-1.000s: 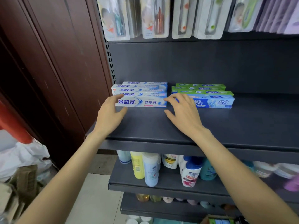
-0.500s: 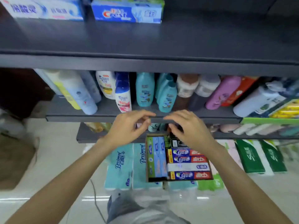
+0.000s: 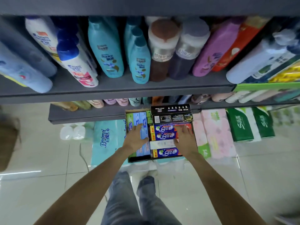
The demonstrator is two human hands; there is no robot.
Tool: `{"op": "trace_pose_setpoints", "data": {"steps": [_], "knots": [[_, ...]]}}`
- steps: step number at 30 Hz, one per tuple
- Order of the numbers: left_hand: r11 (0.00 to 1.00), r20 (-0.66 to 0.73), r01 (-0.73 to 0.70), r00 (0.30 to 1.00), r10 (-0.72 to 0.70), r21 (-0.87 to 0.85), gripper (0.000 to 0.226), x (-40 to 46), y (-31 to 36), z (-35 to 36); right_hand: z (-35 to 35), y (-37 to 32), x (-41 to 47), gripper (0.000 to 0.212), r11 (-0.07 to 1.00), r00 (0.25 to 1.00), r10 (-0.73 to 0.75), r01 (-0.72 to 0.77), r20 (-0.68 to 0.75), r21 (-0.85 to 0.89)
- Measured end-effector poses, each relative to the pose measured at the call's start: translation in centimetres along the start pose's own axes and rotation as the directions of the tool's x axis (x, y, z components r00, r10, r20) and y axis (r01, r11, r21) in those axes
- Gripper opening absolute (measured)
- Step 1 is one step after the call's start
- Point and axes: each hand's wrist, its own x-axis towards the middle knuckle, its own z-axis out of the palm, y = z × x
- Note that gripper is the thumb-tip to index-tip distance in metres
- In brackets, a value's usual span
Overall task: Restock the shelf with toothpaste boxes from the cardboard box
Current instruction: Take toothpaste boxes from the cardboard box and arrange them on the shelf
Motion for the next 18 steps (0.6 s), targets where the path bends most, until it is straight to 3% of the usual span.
{"op": "trace_pose_setpoints", "data": {"steps": [3,4,8,11,14,18], "knots": [[0.988,-0.142,-0.142,0.979,0.15,0.061,0.084,2.2,1.9,0.4,-1.0,0.5,2.3,0.063,0.992,0.966,-0.123,0.112,-0.227,-0.059],[0.977,-0.162,-0.181,0.967,0.197,0.109,0.089,3.0,2.5,0.3,-1.6,0.7,3.2,0.068,0.988,0.962,-0.144,0.126,-0.233,-0.09],[0.884,-0.06,-0.234,0.958,0.281,0.404,0.115,6.4,5.2,0.0,-3.4,1.2,7.0,0.095,0.962,0.99,-0.137,0.13,-0.012,-0.238],[0.804,0.012,-0.249,0.957,0.289,0.54,0.117,8.1,6.5,0.4,-3.7,1.5,9.1,0.102,0.927,0.983,-0.142,0.172,0.114,-0.332],[0.772,0.001,-0.241,0.955,0.297,0.587,0.109,8.8,6.9,0.8,-3.8,1.7,10.0,0.101,0.908,0.974,-0.168,0.213,0.152,-0.361],[0.739,-0.015,-0.275,0.933,0.36,0.615,0.098,7.7,7.2,-0.7,-4.8,1.5,9.5,0.099,0.847,0.953,-0.287,0.302,0.1,-0.438]]}}
